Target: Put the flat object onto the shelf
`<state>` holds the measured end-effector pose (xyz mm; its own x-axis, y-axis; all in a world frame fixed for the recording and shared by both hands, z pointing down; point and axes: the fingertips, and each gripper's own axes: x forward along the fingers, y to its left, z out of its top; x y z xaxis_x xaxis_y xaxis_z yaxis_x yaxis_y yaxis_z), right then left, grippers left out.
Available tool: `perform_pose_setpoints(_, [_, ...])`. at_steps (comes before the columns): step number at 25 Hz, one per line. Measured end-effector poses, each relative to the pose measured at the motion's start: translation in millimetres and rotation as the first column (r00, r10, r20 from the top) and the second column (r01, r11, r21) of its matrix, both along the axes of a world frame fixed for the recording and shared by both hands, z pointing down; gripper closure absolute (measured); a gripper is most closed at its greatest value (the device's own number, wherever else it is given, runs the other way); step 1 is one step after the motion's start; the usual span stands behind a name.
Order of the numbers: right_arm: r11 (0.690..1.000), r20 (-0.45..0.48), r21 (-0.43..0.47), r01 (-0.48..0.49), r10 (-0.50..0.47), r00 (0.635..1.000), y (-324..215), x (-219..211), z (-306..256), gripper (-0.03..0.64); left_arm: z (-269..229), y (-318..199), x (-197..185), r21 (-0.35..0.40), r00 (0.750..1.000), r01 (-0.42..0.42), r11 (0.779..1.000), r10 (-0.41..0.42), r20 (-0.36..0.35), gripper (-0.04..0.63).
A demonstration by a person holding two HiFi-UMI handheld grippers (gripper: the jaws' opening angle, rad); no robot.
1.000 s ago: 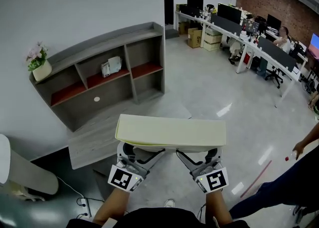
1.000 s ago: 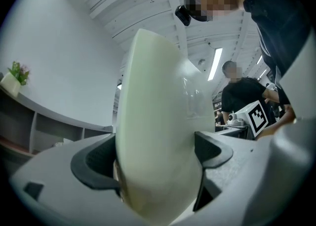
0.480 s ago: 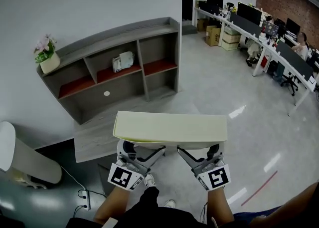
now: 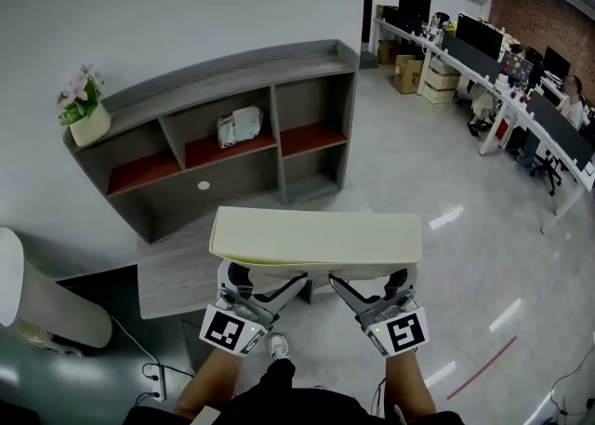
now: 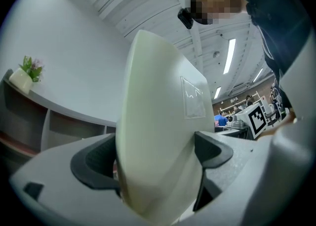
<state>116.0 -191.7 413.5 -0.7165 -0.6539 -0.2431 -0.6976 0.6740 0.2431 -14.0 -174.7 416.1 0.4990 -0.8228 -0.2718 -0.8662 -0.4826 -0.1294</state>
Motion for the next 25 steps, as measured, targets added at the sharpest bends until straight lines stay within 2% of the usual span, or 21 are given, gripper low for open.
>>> perform_pose_setpoints(13, [1.000, -0.012, 0.011, 0.019, -0.019, 1.000, -88.9, -97.1, -17.8, 0.134, -15.8, -86.7, -96.5, 0.020, 1.000, 0.016, 1.000, -0.015, -0.015, 0.111])
perform_pose_setpoints(21, [0.999, -0.007, 0.019, 0.050, -0.050, 0.999, -121.9, -154.5, -28.2, 0.135, -27.1, -115.5, -153.7, 0.009, 0.998, 0.055, 0.998, -0.055, -0.008, 0.112])
perform_pose_setpoints(25, [0.997, -0.014, 0.035, 0.069, -0.069, 0.998, -130.5, -175.5, -37.9, 0.134, -34.8, -122.0, -174.1, 0.030, 0.997, 0.069, 0.997, -0.068, -0.025, 0.112])
